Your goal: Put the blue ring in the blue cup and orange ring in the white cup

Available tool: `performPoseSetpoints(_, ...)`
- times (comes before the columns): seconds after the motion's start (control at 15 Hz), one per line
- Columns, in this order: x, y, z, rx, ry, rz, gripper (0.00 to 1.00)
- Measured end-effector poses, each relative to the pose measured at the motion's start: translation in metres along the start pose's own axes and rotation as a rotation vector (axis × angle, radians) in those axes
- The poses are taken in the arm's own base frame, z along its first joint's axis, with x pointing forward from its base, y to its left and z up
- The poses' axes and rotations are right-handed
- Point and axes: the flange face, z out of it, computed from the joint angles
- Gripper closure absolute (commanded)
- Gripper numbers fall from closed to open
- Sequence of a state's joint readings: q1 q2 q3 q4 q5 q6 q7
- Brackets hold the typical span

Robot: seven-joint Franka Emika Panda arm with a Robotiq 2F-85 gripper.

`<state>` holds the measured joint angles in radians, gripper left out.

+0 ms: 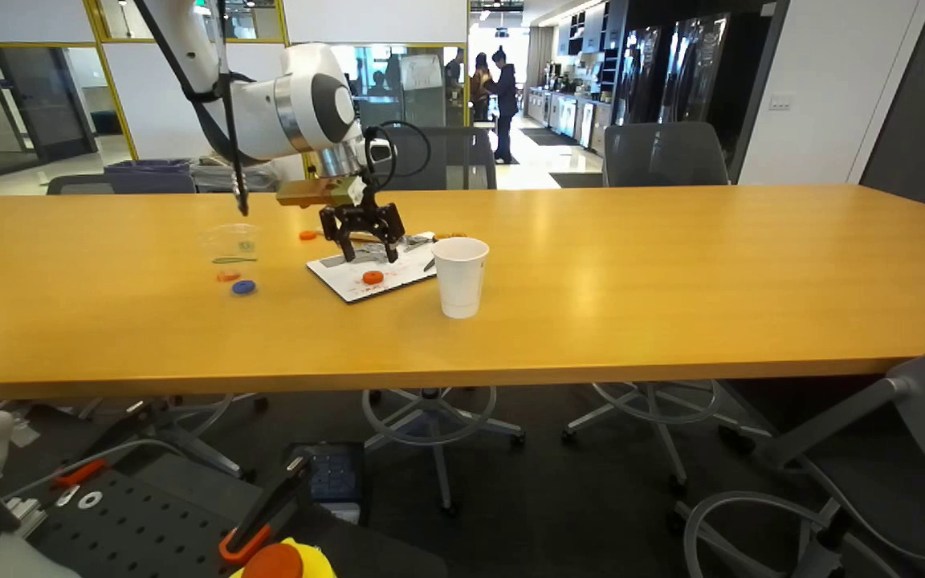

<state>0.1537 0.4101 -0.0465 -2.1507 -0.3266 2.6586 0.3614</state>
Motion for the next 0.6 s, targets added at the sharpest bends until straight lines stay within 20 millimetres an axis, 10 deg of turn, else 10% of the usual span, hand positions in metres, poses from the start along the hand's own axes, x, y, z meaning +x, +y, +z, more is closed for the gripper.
performPoseSetpoints(0.6,0.013,0.023,0.017,0.134,-0.112,0.043,0.00)
